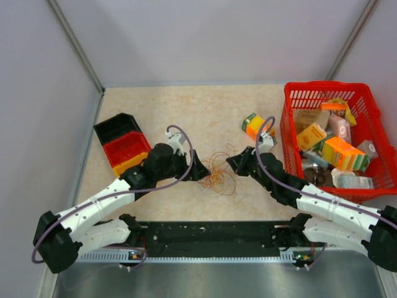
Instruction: Untangle the cables
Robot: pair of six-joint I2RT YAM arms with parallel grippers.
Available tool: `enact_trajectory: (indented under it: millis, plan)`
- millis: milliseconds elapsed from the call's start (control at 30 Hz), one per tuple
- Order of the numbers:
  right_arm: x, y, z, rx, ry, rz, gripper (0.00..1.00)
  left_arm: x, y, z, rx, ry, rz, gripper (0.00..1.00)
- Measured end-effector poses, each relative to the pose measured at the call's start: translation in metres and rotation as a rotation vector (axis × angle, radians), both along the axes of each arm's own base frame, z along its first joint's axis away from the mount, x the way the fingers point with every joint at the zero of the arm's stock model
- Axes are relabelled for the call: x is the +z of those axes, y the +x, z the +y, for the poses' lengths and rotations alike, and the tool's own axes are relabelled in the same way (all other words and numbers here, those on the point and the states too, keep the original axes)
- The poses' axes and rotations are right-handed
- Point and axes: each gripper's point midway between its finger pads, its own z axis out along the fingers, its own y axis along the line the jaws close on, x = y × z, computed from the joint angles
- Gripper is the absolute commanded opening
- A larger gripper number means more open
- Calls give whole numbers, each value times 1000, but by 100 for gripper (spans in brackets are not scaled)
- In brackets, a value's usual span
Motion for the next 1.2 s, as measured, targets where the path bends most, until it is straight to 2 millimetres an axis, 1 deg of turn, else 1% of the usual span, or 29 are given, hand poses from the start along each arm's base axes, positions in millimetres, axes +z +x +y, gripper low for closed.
enact_trajectory:
  millis: [33, 133, 167, 200, 300, 367, 433, 467, 500, 533, 600, 633, 700, 767, 800, 833, 867, 900, 933, 1000, 1100, 1133, 1167, 1200]
  plan:
    - [-1, 0, 0, 0, -3, 2, 0, 4, -2, 3, 8, -10, -11, 88]
    - [-2, -1, 0, 1, -5, 5, 0, 15, -5, 14, 48, -36, -56, 88]
    - [-2, -1, 0, 1, -5, 4, 0, 16, -5, 17, 62, -39, -65, 88]
    - [-2, -1, 0, 1, -5, 4, 0, 15, -4, 20, 79, -39, -68, 83]
    - [-2, -1, 0, 2, -6, 5, 0, 3, 1, 20, 109, -22, -44, 59]
    - [-2, -1, -1, 2, -8, 6, 0, -12, 5, 14, 105, 2, -5, 45]
    - [-3, -1, -1, 2, -11, 8, 0, -26, 6, 9, 93, 30, 42, 25]
    - [-4, -2, -2, 2, -14, 10, 0, -33, 6, 6, 83, 45, 66, 11]
    - [-5, -2, -2, 2, -18, 12, 0, -37, 7, 3, 77, 52, 84, 0]
    - [-6, -2, -3, 1, -23, 14, 0, -40, 7, 0, 67, 59, 95, 0]
    - [-8, -1, -5, -7, -34, 16, 0, -39, 9, -2, 57, 66, 95, 0]
    - [-10, -1, -6, -13, -44, 18, 0, -37, 10, -3, 50, 71, 86, 0]
    - [-18, 3, -11, -39, -82, 29, 0, -23, 12, -2, 38, 72, 47, 0]
    - [-32, 8, -16, -65, -143, 60, 0, -1, 14, 0, 34, 61, -15, 0]
    - [-41, 11, -19, -74, -178, 81, 0, 14, 16, 2, 35, 54, -57, 0]
    - [-49, 14, -22, -80, -209, 99, 0, 34, 18, 5, 41, 42, -110, 0]
    - [-64, 17, -25, -78, -267, 130, 0, 57, 21, 8, 51, 27, -166, 0]
    - [-68, 21, -30, -92, -278, 140, 0, 83, 24, 13, 70, 12, -226, 0]
    - [-80, 24, -37, -96, -325, 172, 0, 106, 27, 17, 89, -1, -277, 0]
    - [-101, 30, -47, -95, -424, 231, 0, 164, 32, 30, 143, -34, -398, 0]
    - [-122, 34, -54, -75, -541, 292, 0, 241, 32, 52, 227, -92, -557, 0]
    - [-128, 34, -56, -63, -580, 309, 0, 263, 29, 61, 252, -111, -604, 0]
    - [-131, 33, -57, -54, -602, 318, 0, 278, 27, 68, 269, -121, -638, 0]
    - [-134, 32, -58, -44, -622, 324, 0, 290, 26, 74, 285, -123, -664, 0]
